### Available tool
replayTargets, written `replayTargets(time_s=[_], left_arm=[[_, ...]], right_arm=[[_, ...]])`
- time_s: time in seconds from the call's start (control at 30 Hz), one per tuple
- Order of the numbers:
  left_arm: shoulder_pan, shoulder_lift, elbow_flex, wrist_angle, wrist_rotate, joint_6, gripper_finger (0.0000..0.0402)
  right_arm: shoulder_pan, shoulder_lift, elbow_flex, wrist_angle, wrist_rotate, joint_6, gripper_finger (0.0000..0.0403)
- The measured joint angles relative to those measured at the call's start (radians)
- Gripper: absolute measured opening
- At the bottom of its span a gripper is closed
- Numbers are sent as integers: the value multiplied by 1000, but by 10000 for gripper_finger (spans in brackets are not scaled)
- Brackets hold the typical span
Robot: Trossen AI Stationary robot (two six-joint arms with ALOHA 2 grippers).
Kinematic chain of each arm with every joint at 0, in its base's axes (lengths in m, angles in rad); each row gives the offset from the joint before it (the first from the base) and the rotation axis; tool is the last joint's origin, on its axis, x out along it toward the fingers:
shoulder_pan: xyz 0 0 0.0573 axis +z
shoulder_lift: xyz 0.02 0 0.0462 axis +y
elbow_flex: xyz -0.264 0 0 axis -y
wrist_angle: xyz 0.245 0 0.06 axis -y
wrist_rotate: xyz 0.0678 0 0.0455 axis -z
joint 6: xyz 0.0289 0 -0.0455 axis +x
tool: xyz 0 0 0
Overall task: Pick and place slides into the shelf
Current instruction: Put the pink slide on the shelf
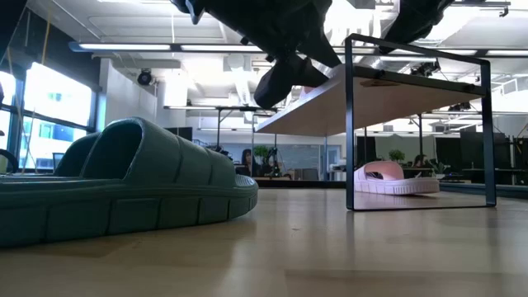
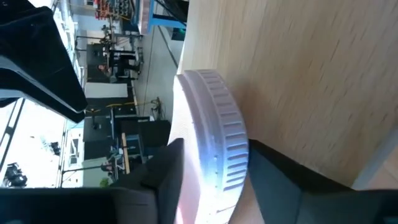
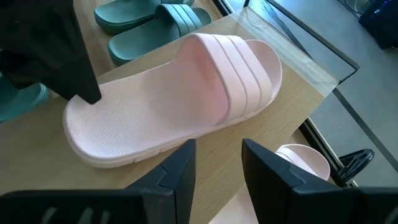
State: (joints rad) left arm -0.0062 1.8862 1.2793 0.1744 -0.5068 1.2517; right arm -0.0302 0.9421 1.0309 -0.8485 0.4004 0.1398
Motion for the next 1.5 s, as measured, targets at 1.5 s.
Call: replayTargets(time_s=[1.5], left_arm=[[114, -426, 0, -406, 784, 84, 16]], right_arm=[[-61, -271, 2, -16, -172, 180, 119]])
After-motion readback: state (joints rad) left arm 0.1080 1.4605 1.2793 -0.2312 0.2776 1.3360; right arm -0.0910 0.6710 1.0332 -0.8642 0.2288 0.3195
